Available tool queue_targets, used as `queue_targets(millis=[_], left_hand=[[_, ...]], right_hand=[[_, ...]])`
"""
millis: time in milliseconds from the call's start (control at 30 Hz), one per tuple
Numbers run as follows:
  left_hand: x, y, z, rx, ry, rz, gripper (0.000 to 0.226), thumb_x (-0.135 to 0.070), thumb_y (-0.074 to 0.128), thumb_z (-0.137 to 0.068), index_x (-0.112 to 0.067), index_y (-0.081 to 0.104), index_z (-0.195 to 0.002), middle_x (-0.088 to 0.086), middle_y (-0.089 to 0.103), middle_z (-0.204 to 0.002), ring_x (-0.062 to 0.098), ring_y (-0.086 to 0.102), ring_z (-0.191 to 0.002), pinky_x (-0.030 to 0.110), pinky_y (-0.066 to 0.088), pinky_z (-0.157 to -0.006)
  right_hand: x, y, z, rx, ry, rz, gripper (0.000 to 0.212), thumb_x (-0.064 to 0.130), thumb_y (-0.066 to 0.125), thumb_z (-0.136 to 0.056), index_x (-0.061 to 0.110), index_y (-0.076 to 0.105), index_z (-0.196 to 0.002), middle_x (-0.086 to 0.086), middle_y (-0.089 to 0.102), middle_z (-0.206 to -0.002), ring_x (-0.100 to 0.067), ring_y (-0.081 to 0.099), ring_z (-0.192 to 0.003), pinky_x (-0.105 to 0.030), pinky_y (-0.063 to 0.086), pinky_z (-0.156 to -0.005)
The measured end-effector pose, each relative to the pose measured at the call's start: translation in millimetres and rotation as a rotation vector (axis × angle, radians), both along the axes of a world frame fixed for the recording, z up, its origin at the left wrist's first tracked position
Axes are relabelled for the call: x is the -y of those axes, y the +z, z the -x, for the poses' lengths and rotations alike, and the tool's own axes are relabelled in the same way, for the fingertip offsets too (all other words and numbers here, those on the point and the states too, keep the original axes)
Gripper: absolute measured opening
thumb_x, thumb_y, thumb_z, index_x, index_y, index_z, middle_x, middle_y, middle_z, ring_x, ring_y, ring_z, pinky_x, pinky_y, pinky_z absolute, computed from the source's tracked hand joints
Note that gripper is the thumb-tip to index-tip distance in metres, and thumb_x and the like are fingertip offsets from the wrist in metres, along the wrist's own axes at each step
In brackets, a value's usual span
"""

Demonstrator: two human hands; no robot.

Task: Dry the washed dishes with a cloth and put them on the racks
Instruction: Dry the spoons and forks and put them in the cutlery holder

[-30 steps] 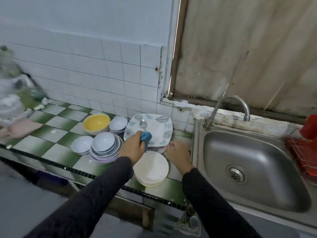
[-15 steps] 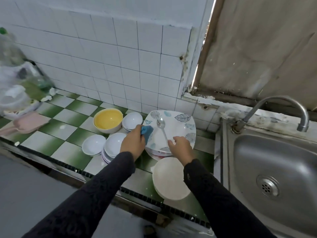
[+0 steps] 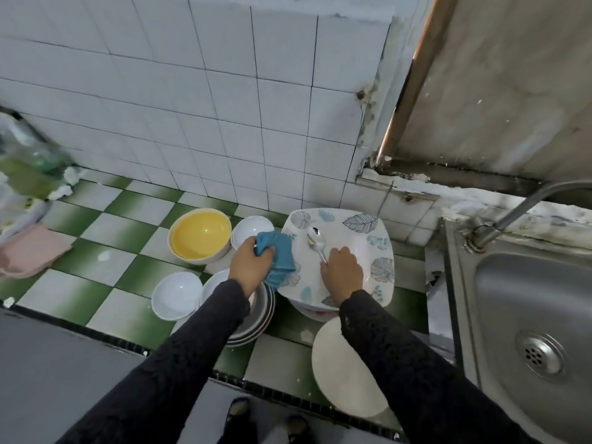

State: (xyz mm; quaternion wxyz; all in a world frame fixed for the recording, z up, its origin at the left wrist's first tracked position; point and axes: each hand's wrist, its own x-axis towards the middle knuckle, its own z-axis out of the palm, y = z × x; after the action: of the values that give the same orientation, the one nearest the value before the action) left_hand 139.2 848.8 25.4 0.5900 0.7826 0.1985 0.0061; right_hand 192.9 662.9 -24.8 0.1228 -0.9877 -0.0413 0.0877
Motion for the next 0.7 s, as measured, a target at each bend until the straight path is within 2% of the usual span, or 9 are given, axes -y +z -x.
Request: queue_targets(millis=[67,167,200,300,367,433,533,633,700], left_hand=[[-10.2,-2.5,-12.1,-0.024,-0.039,0.045,0.019,-0.020,0.060,-0.097,-0.016,0.057,-0.115,0.009,0.067,-0.111,0.023,0.066,-0.097,0.043,0.058,-0.085],[-17.6,1.5,-24.5,-0.051,-0.133,0.056,0.027,-0.019,0.064,-0.095,-0.016,0.055,-0.120,0.004,0.065,-0.108,0.014,0.065,-0.092,0.026,0.057,-0.073],[-19.7,2.6,-27.9,-0.062,-0.174,0.062,0.030,-0.018,0.064,-0.095,-0.016,0.054,-0.123,0.004,0.065,-0.109,0.014,0.064,-0.093,0.025,0.057,-0.072],[-31.3,2.4,-36.9,-0.067,-0.244,0.035,0.027,-0.016,0.058,-0.097,-0.012,0.055,-0.123,0.010,0.066,-0.111,0.022,0.065,-0.097,0.035,0.059,-0.081],[-39.5,-1.3,-42.8,-0.047,-0.268,-0.002,0.020,-0.016,0.055,-0.099,-0.012,0.056,-0.118,0.012,0.065,-0.109,0.021,0.064,-0.093,0.034,0.058,-0.078],[-43.0,-2.6,-46.4,-0.027,-0.266,-0.002,0.018,-0.016,0.053,-0.099,-0.011,0.054,-0.117,0.013,0.064,-0.107,0.019,0.063,-0.089,0.028,0.056,-0.072],[-48.5,-2.2,-50.3,-0.048,-0.248,0.056,0.019,-0.014,0.051,-0.100,-0.010,0.049,-0.118,0.010,0.061,-0.104,0.022,0.063,-0.089,0.036,0.058,-0.077],[-48.8,-0.2,-50.5,-0.066,-0.256,0.125,0.016,-0.014,0.051,-0.101,-0.013,0.044,-0.115,0.007,0.059,-0.100,0.020,0.063,-0.087,0.038,0.058,-0.079],[-48.5,-0.3,-51.8,-0.072,-0.252,0.156,0.016,-0.014,0.051,-0.101,-0.014,0.044,-0.115,0.009,0.059,-0.106,0.024,0.063,-0.093,0.037,0.057,-0.081]], right_hand=[[-11.0,-0.5,-5.1,-0.009,-0.012,0.042,0.028,0.023,0.043,-0.106,0.008,0.052,-0.127,-0.011,0.051,-0.127,-0.029,0.055,-0.115,-0.036,0.046,-0.090],[-24.8,0.1,-5.8,-0.052,-0.104,0.053,0.024,0.014,0.044,-0.104,0.008,0.055,-0.125,-0.012,0.054,-0.126,-0.029,0.058,-0.113,-0.037,0.047,-0.092],[-28.6,1.3,-6.3,-0.077,-0.158,0.028,0.024,0.013,0.044,-0.103,0.007,0.056,-0.124,-0.012,0.055,-0.126,-0.030,0.058,-0.114,-0.037,0.047,-0.094],[-37.9,3.9,-7.1,-0.142,-0.287,-0.034,0.026,0.012,0.046,-0.101,0.003,0.055,-0.124,-0.015,0.054,-0.129,-0.033,0.056,-0.118,-0.039,0.047,-0.099],[-41.6,6.2,-6.3,-0.158,-0.331,-0.050,0.027,0.011,0.047,-0.100,0.002,0.053,-0.126,-0.016,0.053,-0.130,-0.034,0.055,-0.120,-0.039,0.046,-0.100],[-40.0,8.2,-4.7,-0.118,-0.319,-0.047,0.026,0.010,0.047,-0.100,0.002,0.050,-0.124,-0.017,0.054,-0.127,-0.035,0.057,-0.117,-0.040,0.047,-0.096],[-38.4,12.9,1.1,-0.014,-0.274,0.011,0.029,0.008,0.043,-0.100,0.004,0.043,-0.128,-0.015,0.058,-0.119,-0.035,0.063,-0.104,-0.041,0.050,-0.082],[-36.6,17.2,8.1,0.013,-0.279,-0.004,0.034,0.004,0.042,-0.098,0.005,0.039,-0.133,-0.015,0.060,-0.113,-0.037,0.064,-0.096,-0.037,0.044,-0.069],[-37.0,20.6,11.6,0.026,-0.316,-0.051,0.030,0.003,0.041,-0.099,0.004,0.041,-0.128,-0.016,0.060,-0.109,-0.038,0.063,-0.094,-0.036,0.040,-0.068]])
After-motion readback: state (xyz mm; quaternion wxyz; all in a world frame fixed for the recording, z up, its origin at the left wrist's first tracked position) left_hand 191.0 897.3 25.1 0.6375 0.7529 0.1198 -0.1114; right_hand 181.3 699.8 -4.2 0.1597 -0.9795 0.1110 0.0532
